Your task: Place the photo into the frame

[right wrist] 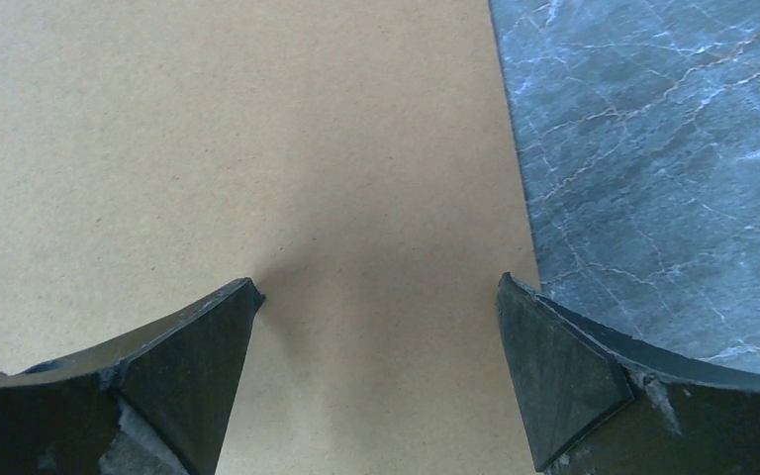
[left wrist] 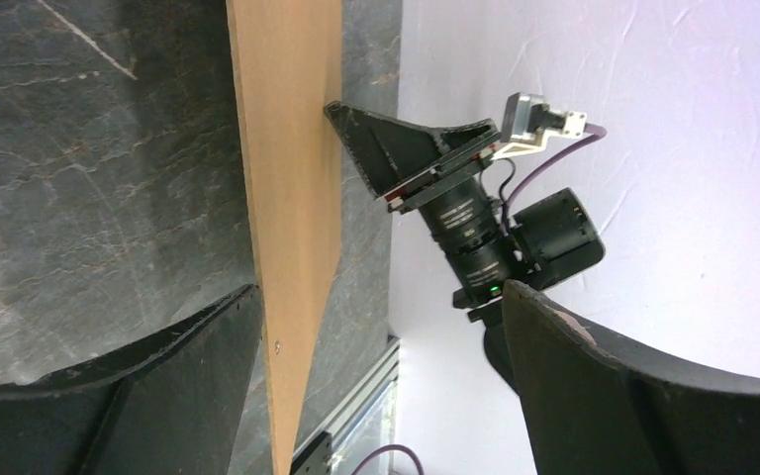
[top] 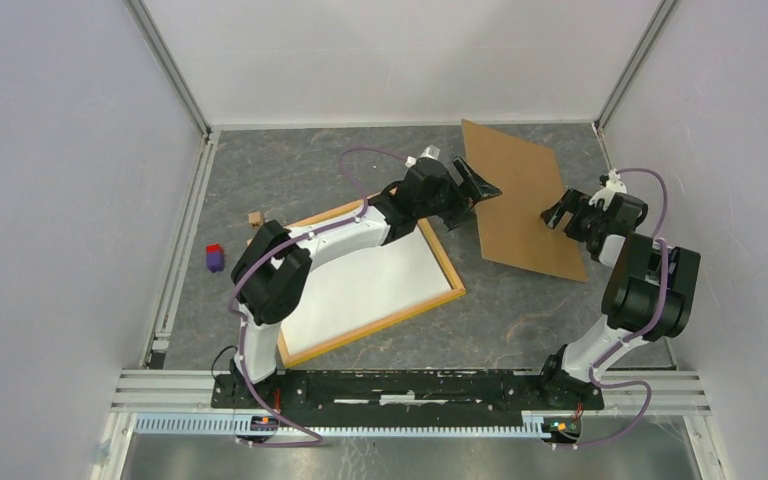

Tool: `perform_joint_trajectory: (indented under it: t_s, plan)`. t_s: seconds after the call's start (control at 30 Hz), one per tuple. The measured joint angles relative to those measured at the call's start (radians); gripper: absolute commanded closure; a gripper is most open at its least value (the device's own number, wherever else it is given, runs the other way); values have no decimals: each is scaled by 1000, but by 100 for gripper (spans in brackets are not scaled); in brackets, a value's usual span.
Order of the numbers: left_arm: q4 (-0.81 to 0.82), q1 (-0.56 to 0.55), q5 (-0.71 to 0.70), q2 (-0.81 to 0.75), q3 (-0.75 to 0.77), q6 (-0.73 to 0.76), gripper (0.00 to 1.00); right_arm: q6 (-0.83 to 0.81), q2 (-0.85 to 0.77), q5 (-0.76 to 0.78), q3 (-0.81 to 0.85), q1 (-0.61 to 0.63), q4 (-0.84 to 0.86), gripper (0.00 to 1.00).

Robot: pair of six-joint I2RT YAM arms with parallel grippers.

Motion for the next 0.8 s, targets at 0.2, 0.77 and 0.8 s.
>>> perform_joint_trajectory:
  t_s: [0.2,0.77,0.8]
  plan:
    - [163,-14,-19,5,-31,-63,12,41,-13,-34,-26,-2,58,2]
    - [570,-56,-1,159,14,-304,21,129,-39,-79,-13,-28,95,2]
    - [591,-64,-1,181,23,-315,21,135,-40,-90,-12,-28,96,2]
